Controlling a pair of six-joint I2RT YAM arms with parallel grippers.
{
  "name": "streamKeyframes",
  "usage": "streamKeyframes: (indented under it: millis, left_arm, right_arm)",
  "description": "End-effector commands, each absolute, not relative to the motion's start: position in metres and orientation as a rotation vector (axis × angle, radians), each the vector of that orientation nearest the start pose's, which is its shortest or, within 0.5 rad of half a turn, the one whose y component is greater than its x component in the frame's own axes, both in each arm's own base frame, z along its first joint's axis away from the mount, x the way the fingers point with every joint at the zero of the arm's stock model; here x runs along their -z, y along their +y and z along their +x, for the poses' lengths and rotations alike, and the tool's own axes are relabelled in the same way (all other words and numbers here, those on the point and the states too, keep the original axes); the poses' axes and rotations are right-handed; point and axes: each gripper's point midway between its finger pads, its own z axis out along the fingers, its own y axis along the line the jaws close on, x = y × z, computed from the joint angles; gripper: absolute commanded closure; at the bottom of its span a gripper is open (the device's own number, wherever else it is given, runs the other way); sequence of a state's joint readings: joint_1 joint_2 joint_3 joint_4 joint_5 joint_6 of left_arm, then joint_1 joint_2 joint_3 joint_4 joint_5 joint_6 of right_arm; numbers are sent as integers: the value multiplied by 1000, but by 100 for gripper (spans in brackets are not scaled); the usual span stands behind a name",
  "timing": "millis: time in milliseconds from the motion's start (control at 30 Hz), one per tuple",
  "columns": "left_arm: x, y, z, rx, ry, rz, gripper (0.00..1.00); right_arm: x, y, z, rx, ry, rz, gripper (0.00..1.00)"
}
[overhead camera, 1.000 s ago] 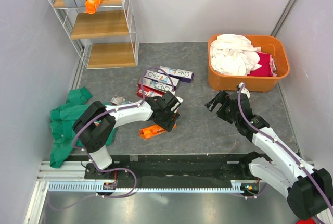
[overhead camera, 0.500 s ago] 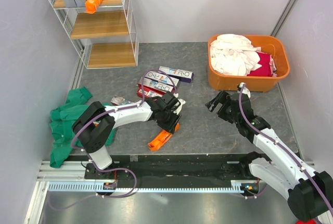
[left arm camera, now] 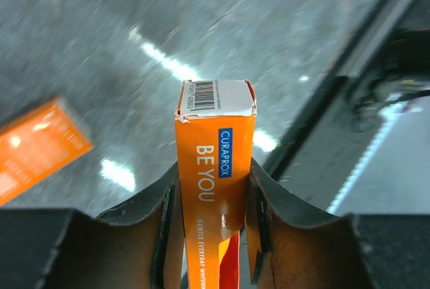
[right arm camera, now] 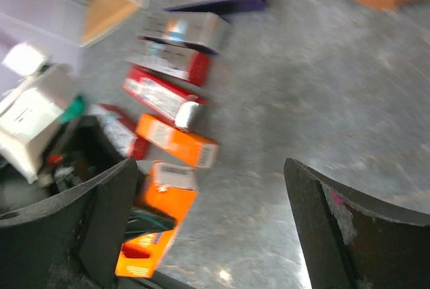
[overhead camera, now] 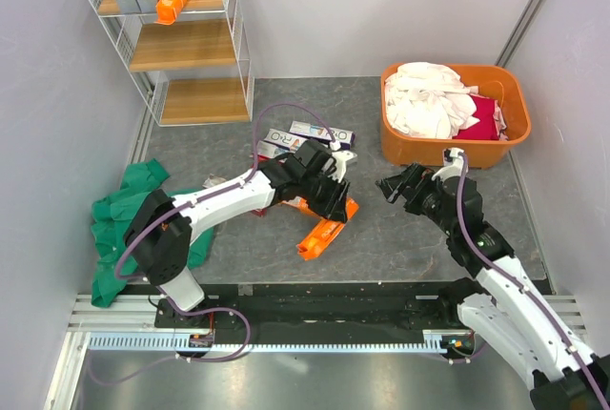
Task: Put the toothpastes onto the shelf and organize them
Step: Pick up the toothpaste from the center of the board.
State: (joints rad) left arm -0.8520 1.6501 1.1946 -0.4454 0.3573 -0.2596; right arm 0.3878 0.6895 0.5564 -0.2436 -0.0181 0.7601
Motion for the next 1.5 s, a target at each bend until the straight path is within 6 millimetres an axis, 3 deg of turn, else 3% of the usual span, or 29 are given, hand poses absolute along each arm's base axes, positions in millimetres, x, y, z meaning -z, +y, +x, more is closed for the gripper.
streamKeyframes:
  millis: [0,133,467,600,833,1033,1167,1300,1467]
  left_arm:
    - [-191,-386,211,1239,2255,879,61]
    - [-223,-397,211,1412,2136,860,61]
    - [-293,-403,196,1748,1868,821,61]
    - [-306,-403,189,1812,1814,840,61]
    - [-311,-402,181,1887,1768,860,61]
    - [-314,-402,180,1912,1746,844,61]
    - [-315,-403,180,1929,1747,838,61]
    - [-317,-404,180,1933,1741,840,59]
    - [-312,-403,180,1929,1755,842,44]
  right_arm:
    - [-250,162,246,-960,1790,168,2]
    - [-271,171,238,-1065,1689,124,2]
    - [-281,184,231,-1178,1639,69,2]
    - [-290,190,227,-1237,1603,47,2]
    - [-312,196,217,-1368,1491,35,4]
    - [-325,202,209,-1450,1443,-3,30]
    - [-329,203,208,-1455,1436,-14,59]
    - [-331,203,208,-1455,1438,-18,68]
    - [-336,202,209,-1448,1431,-13,72]
